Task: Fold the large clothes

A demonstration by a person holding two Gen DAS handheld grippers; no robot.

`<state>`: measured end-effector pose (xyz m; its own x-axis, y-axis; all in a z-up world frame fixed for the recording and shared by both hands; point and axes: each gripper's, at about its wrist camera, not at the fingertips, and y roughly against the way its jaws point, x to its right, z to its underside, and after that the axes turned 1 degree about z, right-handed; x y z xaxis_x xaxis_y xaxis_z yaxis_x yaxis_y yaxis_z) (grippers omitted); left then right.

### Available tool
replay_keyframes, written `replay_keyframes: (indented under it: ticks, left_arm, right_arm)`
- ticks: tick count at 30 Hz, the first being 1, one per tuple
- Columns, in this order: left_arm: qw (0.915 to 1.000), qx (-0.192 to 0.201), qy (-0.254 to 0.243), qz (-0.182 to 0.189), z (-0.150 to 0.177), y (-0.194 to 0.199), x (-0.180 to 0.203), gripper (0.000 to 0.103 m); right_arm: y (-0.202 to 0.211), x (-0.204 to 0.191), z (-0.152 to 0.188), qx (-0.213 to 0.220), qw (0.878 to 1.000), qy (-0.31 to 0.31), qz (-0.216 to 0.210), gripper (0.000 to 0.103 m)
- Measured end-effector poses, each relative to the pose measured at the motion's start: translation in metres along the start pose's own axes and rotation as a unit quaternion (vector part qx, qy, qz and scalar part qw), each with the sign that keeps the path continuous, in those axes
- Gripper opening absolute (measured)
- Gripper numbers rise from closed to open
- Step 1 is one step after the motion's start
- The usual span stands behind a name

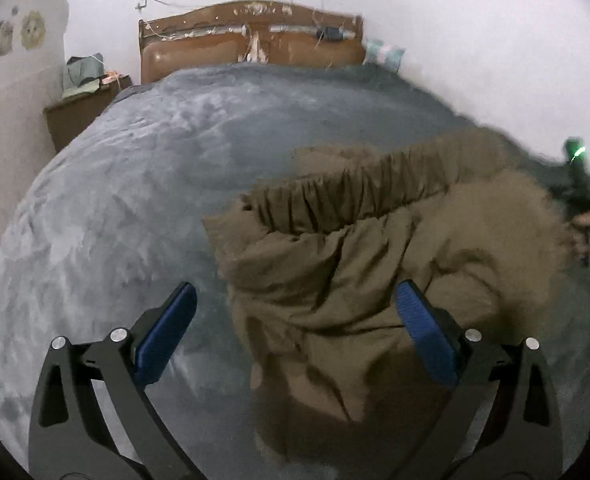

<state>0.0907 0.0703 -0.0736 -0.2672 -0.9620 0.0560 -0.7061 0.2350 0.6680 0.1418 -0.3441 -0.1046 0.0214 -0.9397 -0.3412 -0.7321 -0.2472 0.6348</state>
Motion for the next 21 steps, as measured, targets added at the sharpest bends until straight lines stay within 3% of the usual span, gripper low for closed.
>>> replay_keyframes:
  ticks: [5,8,10,11,12,13,15,17,21]
  left_arm:
    - [0.9965,-0.043,0.069,-0.017,0.0,-0.049,0.0,0.1]
    - [0.9958,-0.063,0.049,-0.044,-0.002,-0.059,0.012,0.095]
    - [0.9956,-0.07,0.05,-0.038,-0.006,-0.058,0.017,0.081]
    - [0.9952,-0.072,0.056,-0.035,-0.006,-0.058,0.016,0.067]
    - [0.9947,-0.074,0.064,-0.033,-0.007,-0.056,0.015,0.059]
    - [0.9943,-0.073,0.07,-0.032,-0.007,-0.057,0.014,0.044]
    - [0.9941,-0.065,0.079,-0.035,-0.008,-0.056,0.012,0.025]
    - [0.9941,-0.056,0.085,-0.037,-0.011,-0.045,0.011,0.016]
    - [0.9933,0.001,0.105,-0.047,-0.023,-0.002,0.001,0.012]
  right_arm:
    - [-0.011,0.006,0.002,-0.008,0.999,-0.031,-0.015,0.101]
    - [-0.015,0.004,0.005,-0.004,0.999,-0.018,-0.026,0.1]
    - [-0.019,-0.001,0.006,-0.012,0.999,-0.003,-0.031,0.085]
    - [-0.02,-0.004,0.006,-0.017,0.999,0.005,-0.031,0.07]
    - [-0.021,-0.009,0.006,-0.022,0.999,0.014,-0.028,0.051]
    - [-0.02,-0.013,0.004,-0.022,0.999,0.022,-0.026,0.044]
    - [-0.014,-0.022,0.0,-0.012,0.999,0.039,-0.016,0.023]
    - [-0.005,-0.029,-0.006,0.002,0.999,0.051,-0.007,0.018]
    - [0.029,-0.033,-0.02,0.051,0.997,0.05,-0.008,0.016]
